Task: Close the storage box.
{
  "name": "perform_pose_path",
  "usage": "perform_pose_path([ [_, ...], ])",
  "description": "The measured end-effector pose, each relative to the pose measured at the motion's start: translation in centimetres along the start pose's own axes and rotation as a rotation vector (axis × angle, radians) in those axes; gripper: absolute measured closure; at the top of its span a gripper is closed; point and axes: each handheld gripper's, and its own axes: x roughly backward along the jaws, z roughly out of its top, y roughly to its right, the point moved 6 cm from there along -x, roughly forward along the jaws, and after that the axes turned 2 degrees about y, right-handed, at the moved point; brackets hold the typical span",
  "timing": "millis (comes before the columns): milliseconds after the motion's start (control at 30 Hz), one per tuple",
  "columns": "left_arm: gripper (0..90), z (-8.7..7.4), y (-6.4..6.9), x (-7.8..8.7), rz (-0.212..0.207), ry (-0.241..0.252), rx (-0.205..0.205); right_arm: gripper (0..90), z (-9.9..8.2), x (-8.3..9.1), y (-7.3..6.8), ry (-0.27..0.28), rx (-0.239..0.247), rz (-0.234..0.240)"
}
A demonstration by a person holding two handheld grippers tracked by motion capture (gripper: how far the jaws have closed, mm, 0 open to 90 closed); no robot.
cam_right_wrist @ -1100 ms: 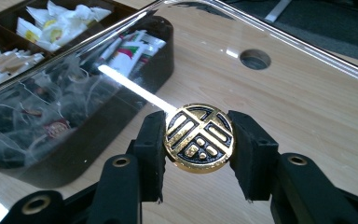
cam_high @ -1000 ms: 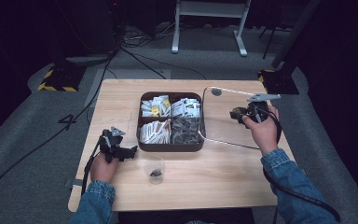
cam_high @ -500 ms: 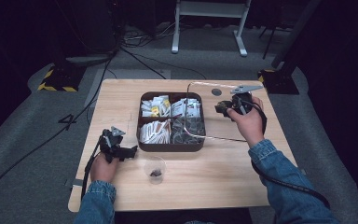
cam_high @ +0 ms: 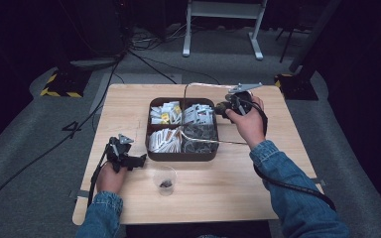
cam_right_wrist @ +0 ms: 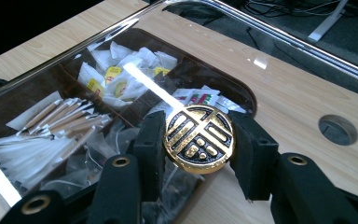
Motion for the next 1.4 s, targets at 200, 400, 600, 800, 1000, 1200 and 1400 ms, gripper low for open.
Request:
perform_pose_path([
  [200, 0.0, 0.0, 0.0, 0.0, 0.001, -0.001, 0.001, 58.4, 0.6, -1.3, -0.9, -0.002, 0.009, 0.011],
  [400, 0.0, 0.0, 0.0, 0.0, 0.001, 0.000, 0.000, 58.4, 1.1, -3.0, -2.1, -0.011, 0.023, 0.025],
  [600, 0.0, 0.0, 0.0, 0.0, 0.000, -0.002, 0.000, 58.4, 1.3, -4.5, -3.3, -0.022, 0.032, 0.044],
  [800, 0.0, 0.0, 0.0, 0.0, 0.001, 0.000, 0.000, 58.4, 1.4, -6.0, -4.3, -0.033, 0.041, 0.057],
  [1000, 0.0, 0.0, 0.0, 0.0, 0.001, 0.000, -0.001, 58.4, 1.1, -7.3, -5.2, -0.044, 0.043, 0.074],
  [1200, 0.0, 0.0, 0.0, 0.0, 0.001, 0.000, 0.000, 58.4, 0.6, -8.6, -6.0, -0.060, 0.044, 0.077],
  [1400, 0.0, 0.0, 0.0, 0.0, 0.000, -0.002, -0.001, 58.4, 0.4, -9.5, -6.8, -0.066, 0.052, 0.083],
])
